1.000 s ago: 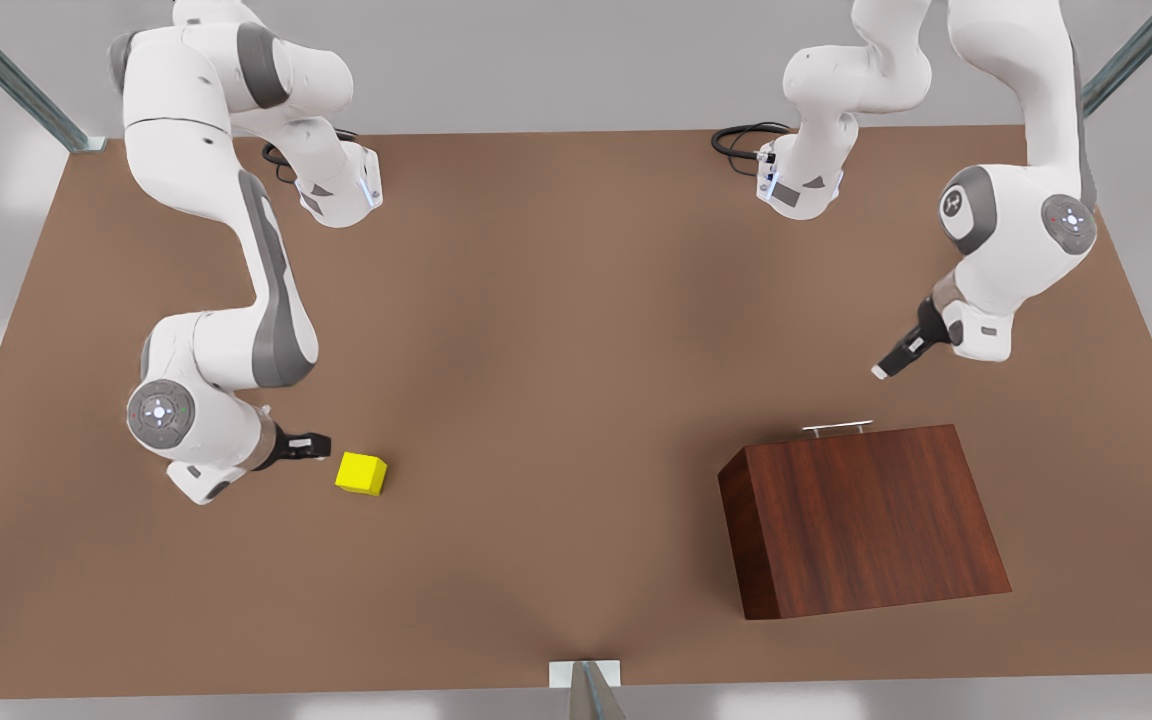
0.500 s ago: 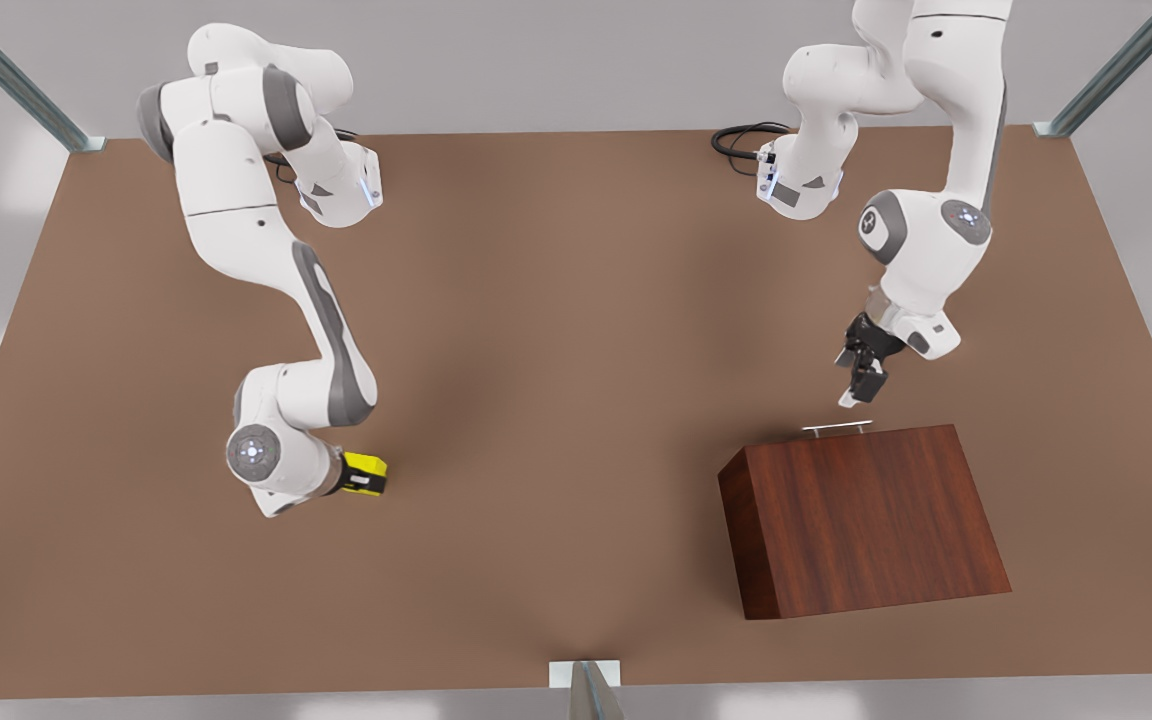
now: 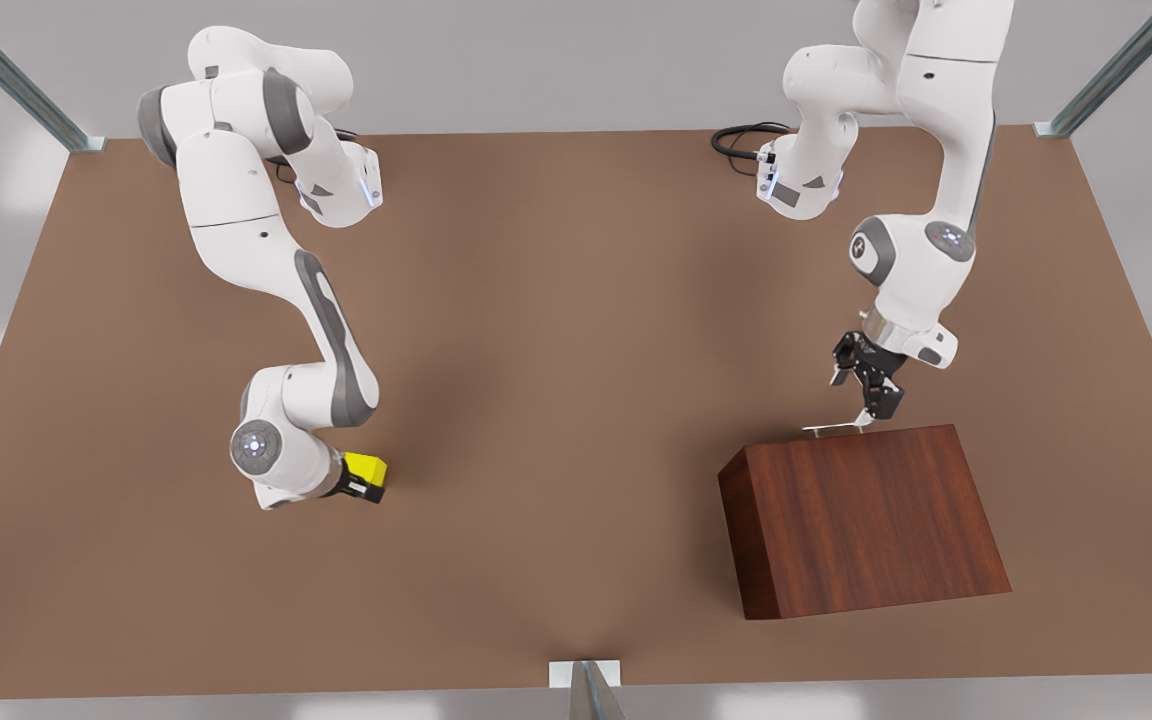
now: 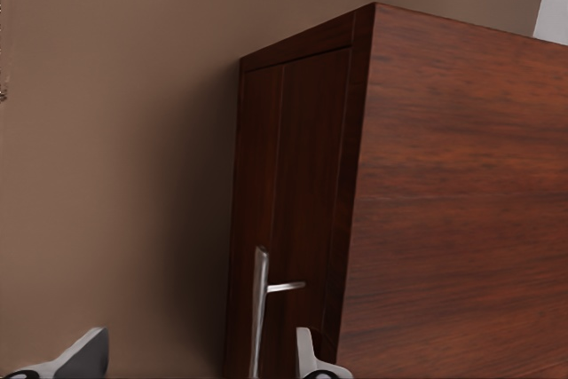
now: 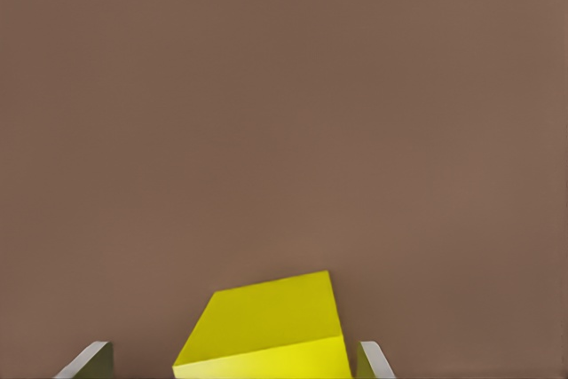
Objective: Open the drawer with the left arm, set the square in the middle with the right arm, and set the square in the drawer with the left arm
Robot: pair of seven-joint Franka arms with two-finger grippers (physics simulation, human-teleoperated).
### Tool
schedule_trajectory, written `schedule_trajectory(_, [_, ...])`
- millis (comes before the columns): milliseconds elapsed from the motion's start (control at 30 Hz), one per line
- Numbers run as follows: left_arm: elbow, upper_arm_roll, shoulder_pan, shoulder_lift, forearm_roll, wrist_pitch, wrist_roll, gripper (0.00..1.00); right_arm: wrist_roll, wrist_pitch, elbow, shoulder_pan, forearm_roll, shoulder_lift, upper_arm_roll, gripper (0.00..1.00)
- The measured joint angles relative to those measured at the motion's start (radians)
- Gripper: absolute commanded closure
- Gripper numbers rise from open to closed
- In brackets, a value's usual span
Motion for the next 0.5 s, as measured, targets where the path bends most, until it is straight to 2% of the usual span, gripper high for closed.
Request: schedule_trajectory(500, [0.000, -0.014, -0.043, 0.053, 0.009, 0.045, -0.137, 0.00, 0.041, 0.051, -0.117, 0.011, -0.005, -0.014, 0.008, 0.00])
